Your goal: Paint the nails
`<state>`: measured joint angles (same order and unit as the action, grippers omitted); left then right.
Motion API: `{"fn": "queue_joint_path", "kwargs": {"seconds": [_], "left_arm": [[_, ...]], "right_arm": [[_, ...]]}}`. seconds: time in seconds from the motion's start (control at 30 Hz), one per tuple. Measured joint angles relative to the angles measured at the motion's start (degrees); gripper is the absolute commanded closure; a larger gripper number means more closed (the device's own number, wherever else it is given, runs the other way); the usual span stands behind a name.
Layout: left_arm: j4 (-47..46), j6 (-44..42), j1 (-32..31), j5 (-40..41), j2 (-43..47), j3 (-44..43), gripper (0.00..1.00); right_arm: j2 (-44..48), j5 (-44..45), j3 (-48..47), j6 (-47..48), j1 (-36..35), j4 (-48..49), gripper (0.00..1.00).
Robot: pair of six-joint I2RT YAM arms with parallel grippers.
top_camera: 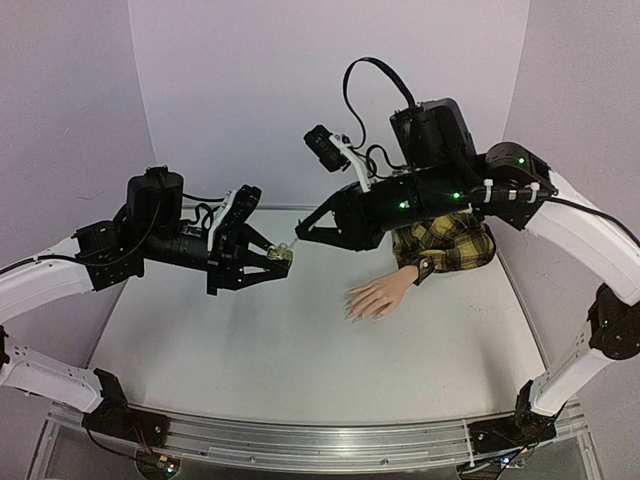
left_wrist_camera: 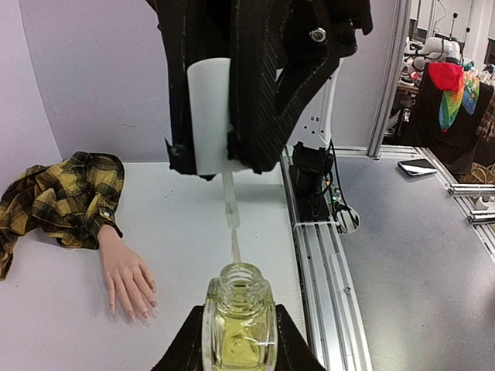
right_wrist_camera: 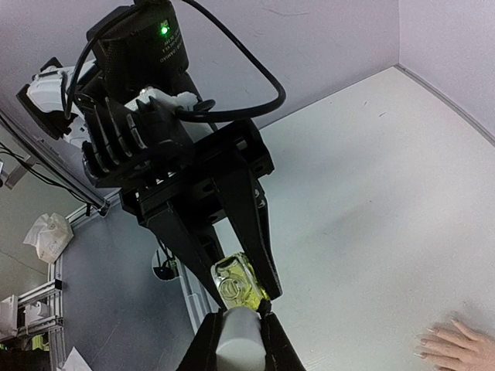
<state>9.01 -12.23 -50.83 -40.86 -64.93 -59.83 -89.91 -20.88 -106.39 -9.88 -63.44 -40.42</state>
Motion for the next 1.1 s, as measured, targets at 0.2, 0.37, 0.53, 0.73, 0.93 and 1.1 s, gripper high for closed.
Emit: {"fn": "queue_joint_path", "kwargs": {"seconds": [0.2, 0.37, 0.53, 0.73, 0.93, 1.1], "left_arm": [[0.2, 0.0, 0.0, 0.0, -0.7, 0.0, 1.0], [1.0, -0.1, 0.0, 0.0, -1.1, 0.0, 1.0], [1.2, -0.2, 0.0, 0.0, -1.1, 0.0, 1.0], [1.5, -0.4, 0.0, 0.1, -1.1, 0.0, 1.0], [1.5, -0.4, 0.0, 0.1, -1.1, 0.0, 1.0], [1.5, -0.4, 0.0, 0.4, -1.1, 0.0, 1.0]], "right_arm": [[0.0, 0.1, 0.0, 0.4, -0.2, 0.0, 1.0], [0.0, 0.2, 0.0, 0.8, -0.3, 0.0, 1.0], [-0.1, 0.2, -0.4, 0.8, -0.2, 0.0, 1.0], [-0.8, 0.2, -1.0, 0.8, -0.3, 0.0, 1.0], [-1.4, 0.1, -1.1, 0.7, -0.3, 0.0, 1.0], [-1.4, 0.0, -1.1, 0.6, -0.3, 0.0, 1.0]]}}
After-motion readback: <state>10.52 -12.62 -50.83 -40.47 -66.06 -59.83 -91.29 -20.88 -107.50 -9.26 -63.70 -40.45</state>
